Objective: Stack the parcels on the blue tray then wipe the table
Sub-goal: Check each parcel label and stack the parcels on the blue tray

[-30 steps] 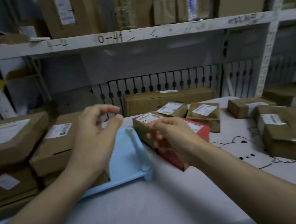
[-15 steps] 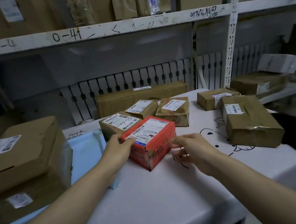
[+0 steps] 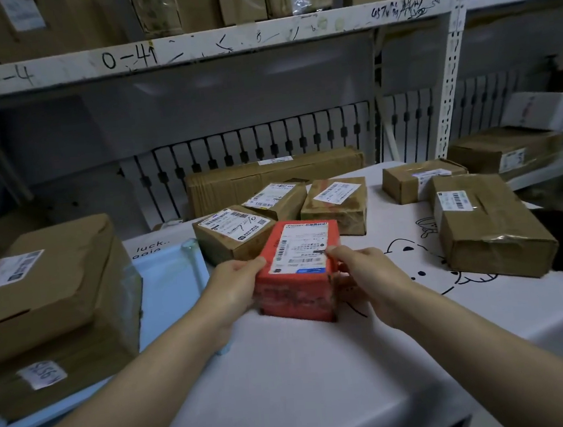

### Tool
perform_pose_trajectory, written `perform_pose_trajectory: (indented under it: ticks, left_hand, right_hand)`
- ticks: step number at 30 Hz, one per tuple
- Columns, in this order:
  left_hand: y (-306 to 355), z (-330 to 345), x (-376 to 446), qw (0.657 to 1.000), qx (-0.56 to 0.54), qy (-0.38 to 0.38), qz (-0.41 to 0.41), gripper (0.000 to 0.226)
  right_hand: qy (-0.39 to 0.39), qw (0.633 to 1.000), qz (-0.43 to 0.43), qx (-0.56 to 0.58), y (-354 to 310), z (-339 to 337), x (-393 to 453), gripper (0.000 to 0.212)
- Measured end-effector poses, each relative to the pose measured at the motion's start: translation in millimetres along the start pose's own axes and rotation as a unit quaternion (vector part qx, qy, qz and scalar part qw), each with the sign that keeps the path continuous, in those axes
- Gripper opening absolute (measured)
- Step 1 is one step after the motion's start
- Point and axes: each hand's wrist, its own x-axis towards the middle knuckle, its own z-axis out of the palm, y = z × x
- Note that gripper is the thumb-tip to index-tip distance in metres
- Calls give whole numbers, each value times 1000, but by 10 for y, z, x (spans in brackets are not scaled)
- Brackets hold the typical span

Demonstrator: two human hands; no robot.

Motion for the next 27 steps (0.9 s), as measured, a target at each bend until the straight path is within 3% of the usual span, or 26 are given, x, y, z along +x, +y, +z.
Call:
perform_pose_trajectory:
  ticks: [4,11,18,27]
  left_hand:
    - [3,97,-114,998,15,-64,-17,35]
    - [14,221,-201,993,-60,-86,-47,31]
    - [30,255,-279,990,-127,-54,-17,36]
    - [18,134,-317,988,-145,12,59,31]
  right_hand:
    - [7,1000,18,2,-52,-67,-70,26]
    - [-4,1000,6,-11,-17,-131,-115,22]
    - [-22,998,-48,21,-33,-266,-164,22]
    - [-66,992,-83,68,-106,-266,-147,44]
